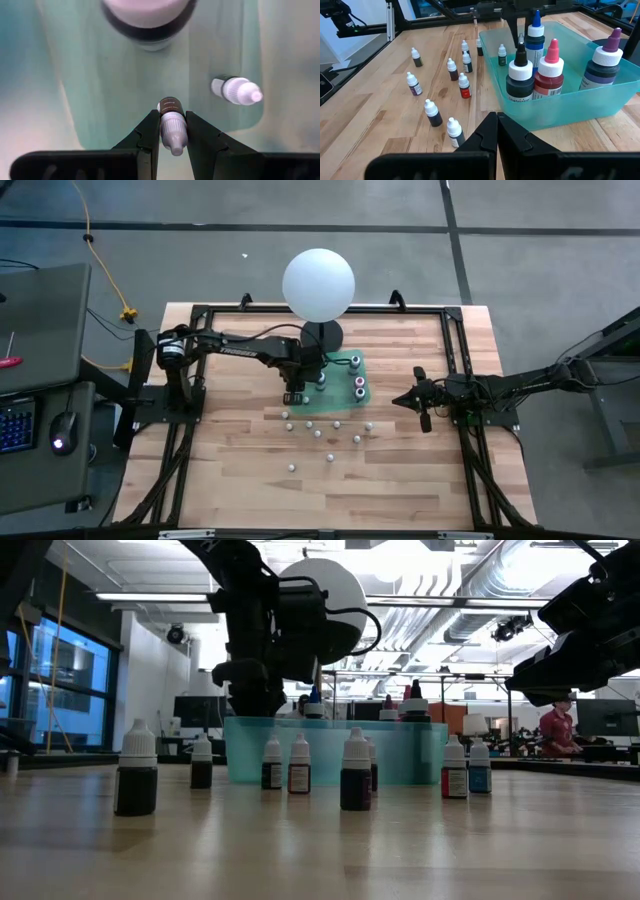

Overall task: Pick & Place food coloring
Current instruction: Put the small brown food coloring bottle into the bin

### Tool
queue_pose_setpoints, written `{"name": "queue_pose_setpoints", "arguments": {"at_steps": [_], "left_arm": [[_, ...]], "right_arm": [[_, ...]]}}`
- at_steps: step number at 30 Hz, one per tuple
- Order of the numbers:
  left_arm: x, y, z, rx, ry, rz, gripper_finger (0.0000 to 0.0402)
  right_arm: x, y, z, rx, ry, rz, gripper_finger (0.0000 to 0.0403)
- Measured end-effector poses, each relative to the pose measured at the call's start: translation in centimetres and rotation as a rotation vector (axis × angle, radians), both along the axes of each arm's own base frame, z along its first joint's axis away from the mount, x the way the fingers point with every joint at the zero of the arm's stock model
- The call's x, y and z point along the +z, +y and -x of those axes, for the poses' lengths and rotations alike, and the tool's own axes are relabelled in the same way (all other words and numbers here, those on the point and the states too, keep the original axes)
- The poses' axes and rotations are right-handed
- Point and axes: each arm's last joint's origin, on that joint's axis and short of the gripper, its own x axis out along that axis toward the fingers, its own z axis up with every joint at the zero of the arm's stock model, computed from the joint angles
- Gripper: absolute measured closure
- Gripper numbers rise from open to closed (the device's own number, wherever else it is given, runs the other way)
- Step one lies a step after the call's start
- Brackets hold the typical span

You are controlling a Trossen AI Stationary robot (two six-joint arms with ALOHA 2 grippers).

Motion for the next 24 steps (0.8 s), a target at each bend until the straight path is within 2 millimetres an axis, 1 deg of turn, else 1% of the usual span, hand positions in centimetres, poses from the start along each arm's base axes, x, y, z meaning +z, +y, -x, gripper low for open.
{"name": "queue_pose_setpoints", "arguments": {"at_steps": [5,13,24], "left_arm": [[0.00,-0.01,-0.01,-0.001,-0.002,0.005,0.0332],[-0.01,-0.04,0.05,-0.002,0.004,0.010,0.0301],[-0.02,-0.02,0.01,0.000,0.001,0.006,0.0296]], "right_arm": [[0.01,0.00,0.00,0.000,0.000,0.000,0.0402],[0.00,0.00,0.00,0.000,0.000,0.000,0.0402],[0.00,0.00,0.00,0.000,0.000,0.000,0.0402]]}}
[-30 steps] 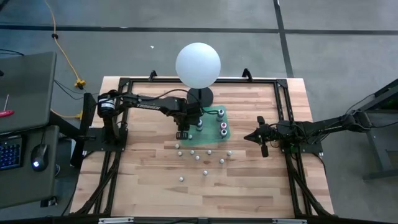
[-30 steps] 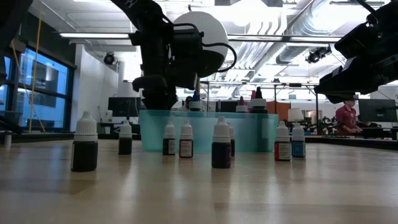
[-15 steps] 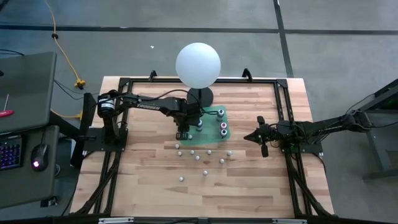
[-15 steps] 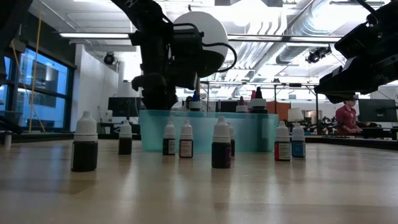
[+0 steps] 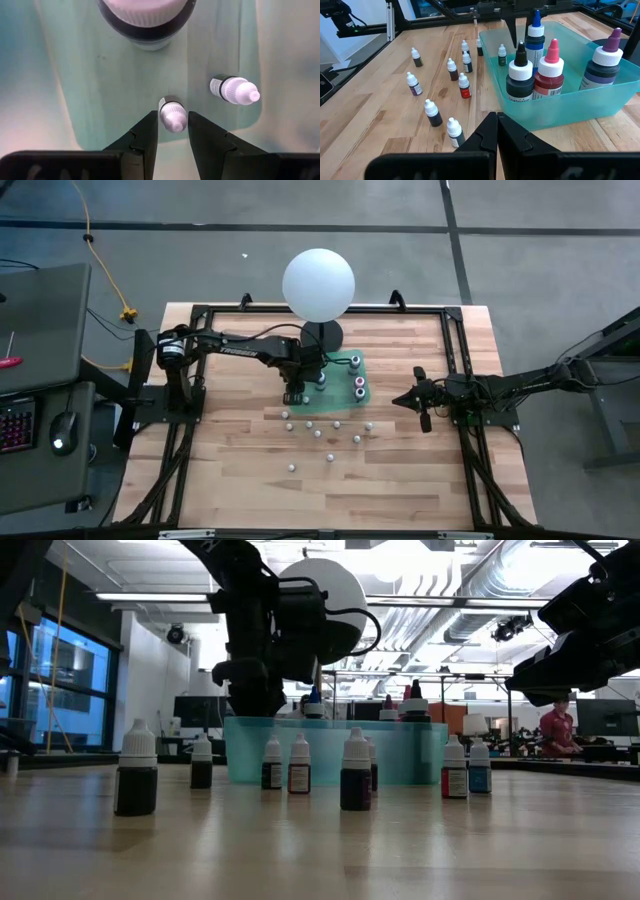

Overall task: Pick & Place food coloring
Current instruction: Put the small brown food coloring bottle into the bin

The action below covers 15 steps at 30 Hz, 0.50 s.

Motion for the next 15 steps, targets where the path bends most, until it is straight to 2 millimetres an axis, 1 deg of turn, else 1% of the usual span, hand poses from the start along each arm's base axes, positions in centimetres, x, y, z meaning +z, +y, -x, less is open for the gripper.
{"name": "queue_pose_setpoints", "arguments": {"at_steps": [4,10,15], "left_arm": [[0.03,0.10,0.05,0.010,0.008,-0.036,0.0296],[0.52,0.07,0.21,0.010,0.001,-0.037,0.0295],[0.90,-0.09,0.32,0.004,-0.015,0.007,0.0295]], "right_arm": [[0.00,0.00,0.00,0.000,0.000,0.000,0.0402],[0.00,0.00,0.00,0.000,0.000,0.000,0.0402],[-0.01,0.00,0.00,0.000,0.000,0.000,0.0402]]}}
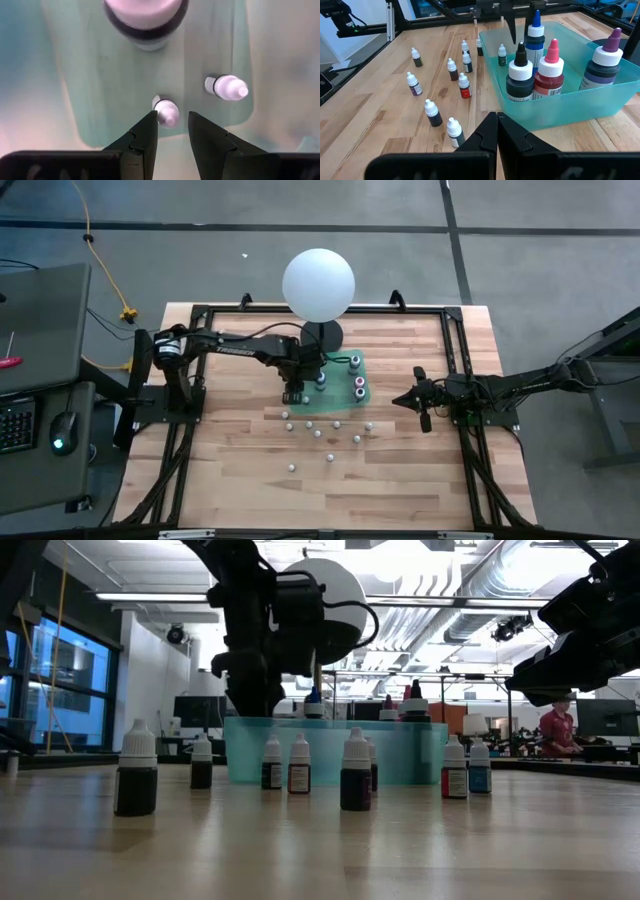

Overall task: Pick & Place food coloring
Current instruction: Put the small brown food coloring bottle into the bin, then put the top small green food coloring bottle into the bin

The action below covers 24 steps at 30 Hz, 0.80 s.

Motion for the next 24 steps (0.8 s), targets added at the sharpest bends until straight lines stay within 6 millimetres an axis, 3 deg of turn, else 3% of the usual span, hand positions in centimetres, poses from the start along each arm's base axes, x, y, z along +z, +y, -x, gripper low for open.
{"name": "queue_pose_setpoints", "arguments": {"at_steps": [15,20,24], "left_arm": [[2.6,0.0,0.9,0.013,-0.059,-0.070,0.0295],[4.7,-0.1,2.1,0.069,-0.092,-0.088,0.0295],[7.6,-0.5,3.8,0.177,-0.164,-0.062,0.0295]], "right_arm": [[0.0,0.0,0.0,0.000,0.000,0.000,0.0402],[0.0,0.0,0.0,0.000,0.002,0.000,0.0402],[0.0,0.0,0.0,0.000,0.001,0.000,0.0402]]}}
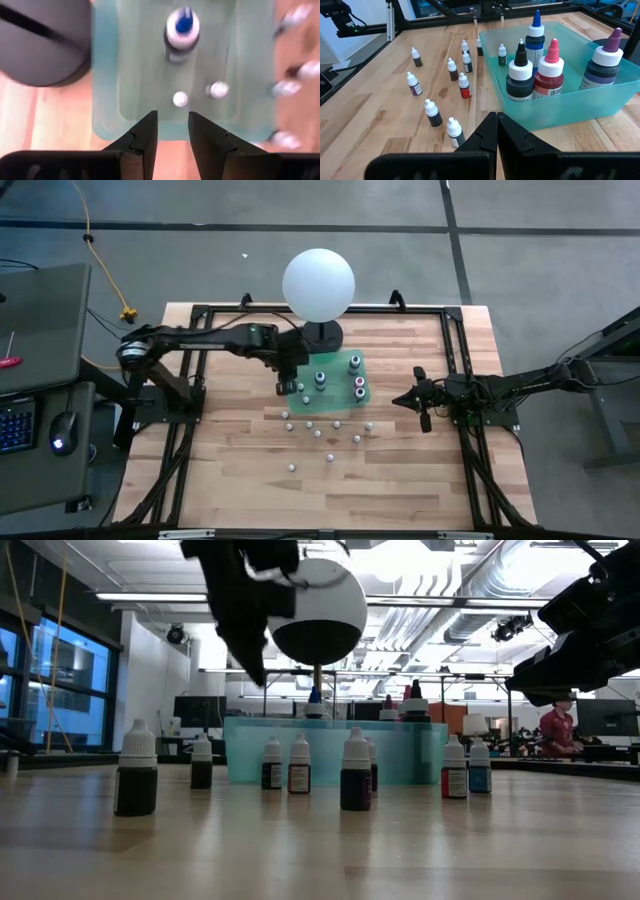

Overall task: Pick & Place food coloring
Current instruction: Put the top small green food coloring bottle into the bin

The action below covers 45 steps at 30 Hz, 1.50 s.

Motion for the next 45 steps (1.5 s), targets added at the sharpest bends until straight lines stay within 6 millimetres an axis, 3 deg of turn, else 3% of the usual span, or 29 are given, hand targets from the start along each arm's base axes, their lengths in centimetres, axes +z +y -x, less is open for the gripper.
{"name": "queue_pose_setpoints", "arguments": {"at_steps": [7,13,19,29,39,45], "left_arm": [[4.6,-1.7,3.7,0.245,-0.137,0.227,0.0295],[5.7,-4.7,5.5,0.266,-0.097,0.355,0.0295],[5.2,-8.7,5.7,0.178,-0.020,0.371,0.0295],[3.7,-14.5,5.1,0.032,-0.002,0.258,0.0295],[0.9,-19.6,2.6,-0.058,-0.042,0.305,0.0295],[-1.6,-21.6,1.1,-0.053,-0.016,0.326,0.0295]], "right_arm": [[0.0,0.0,0.0,0.000,0.000,0.000,0.0402],[0.0,0.0,0.0,0.000,-0.001,0.000,0.0402],[0.0,0.0,0.0,0.000,-0.001,0.000,0.0402],[0.0,0.0,0.0,0.000,-0.001,0.000,0.0402],[0.0,0.0,0.0,0.000,-0.001,0.000,0.0402],[0.0,0.0,0.0,0.000,0.002,0.000,0.0402]]}}
